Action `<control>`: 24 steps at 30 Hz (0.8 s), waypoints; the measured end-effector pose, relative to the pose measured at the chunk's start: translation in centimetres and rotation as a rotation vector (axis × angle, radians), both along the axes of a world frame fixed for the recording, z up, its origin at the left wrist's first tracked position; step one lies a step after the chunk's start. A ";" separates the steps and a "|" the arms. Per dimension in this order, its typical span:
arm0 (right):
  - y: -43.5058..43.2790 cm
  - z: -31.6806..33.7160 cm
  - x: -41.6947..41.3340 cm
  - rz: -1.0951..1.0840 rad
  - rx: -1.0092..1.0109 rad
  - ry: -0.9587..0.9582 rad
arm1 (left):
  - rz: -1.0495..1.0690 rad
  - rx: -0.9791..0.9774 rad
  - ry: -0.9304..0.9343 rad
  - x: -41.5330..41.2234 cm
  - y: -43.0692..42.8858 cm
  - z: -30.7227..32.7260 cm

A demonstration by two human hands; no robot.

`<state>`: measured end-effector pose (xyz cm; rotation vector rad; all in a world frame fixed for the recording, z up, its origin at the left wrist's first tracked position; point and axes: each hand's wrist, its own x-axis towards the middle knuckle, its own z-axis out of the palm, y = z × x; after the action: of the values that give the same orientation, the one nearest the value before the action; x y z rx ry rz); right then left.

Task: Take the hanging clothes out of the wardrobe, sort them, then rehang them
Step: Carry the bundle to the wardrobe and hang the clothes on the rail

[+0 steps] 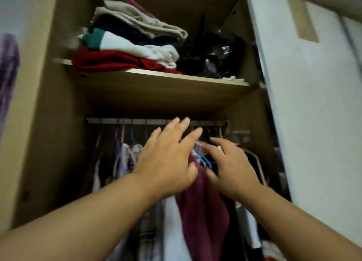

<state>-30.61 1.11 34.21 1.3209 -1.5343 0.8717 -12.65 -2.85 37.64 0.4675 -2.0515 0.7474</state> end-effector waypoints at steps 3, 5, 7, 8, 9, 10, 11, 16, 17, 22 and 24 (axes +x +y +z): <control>4.1 -0.9 -6.1 -0.017 -0.044 -0.039 | -0.025 0.035 -0.022 -6.1 1.7 -2.1; 7.0 -1.5 -10.2 -0.045 -0.062 -0.105 | -0.058 0.052 -0.033 -10.8 2.8 -3.1; 9.8 -2.1 -14.2 -0.047 -0.025 -0.186 | -0.049 0.069 -0.055 -15.5 4.0 -3.8; 10.7 -2.3 -16.0 -0.043 -0.012 -0.190 | -0.044 0.063 -0.049 -17.3 4.5 -4.0; 11.8 -2.4 -18.0 -0.058 0.011 -0.175 | -0.046 0.065 -0.039 -19.5 5.1 -4.1; 12.6 -2.5 -19.8 -0.085 0.044 -0.154 | -0.049 0.077 -0.037 -21.4 5.5 -4.3; 13.3 -2.3 -21.6 -0.119 0.081 -0.136 | -0.050 0.094 -0.038 -23.3 5.9 -4.4; 13.4 -1.0 -27.7 -0.230 0.300 -0.163 | 0.051 0.055 -0.119 -29.7 6.5 -4.0; 13.1 -0.9 -28.4 -0.235 0.330 -0.175 | 0.071 0.032 -0.145 -30.5 6.4 -3.8; 11.2 -0.8 -30.9 -0.204 0.408 -0.252 | 0.133 -0.056 -0.220 -32.7 5.5 -2.7; 10.7 -1.0 -31.5 -0.167 0.411 -0.256 | 0.128 -0.082 -0.220 -32.7 4.6 -2.7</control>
<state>-62.11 11.81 33.21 1.3764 -2.0760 0.6596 -45.39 1.77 34.97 0.4914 -2.1994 0.9940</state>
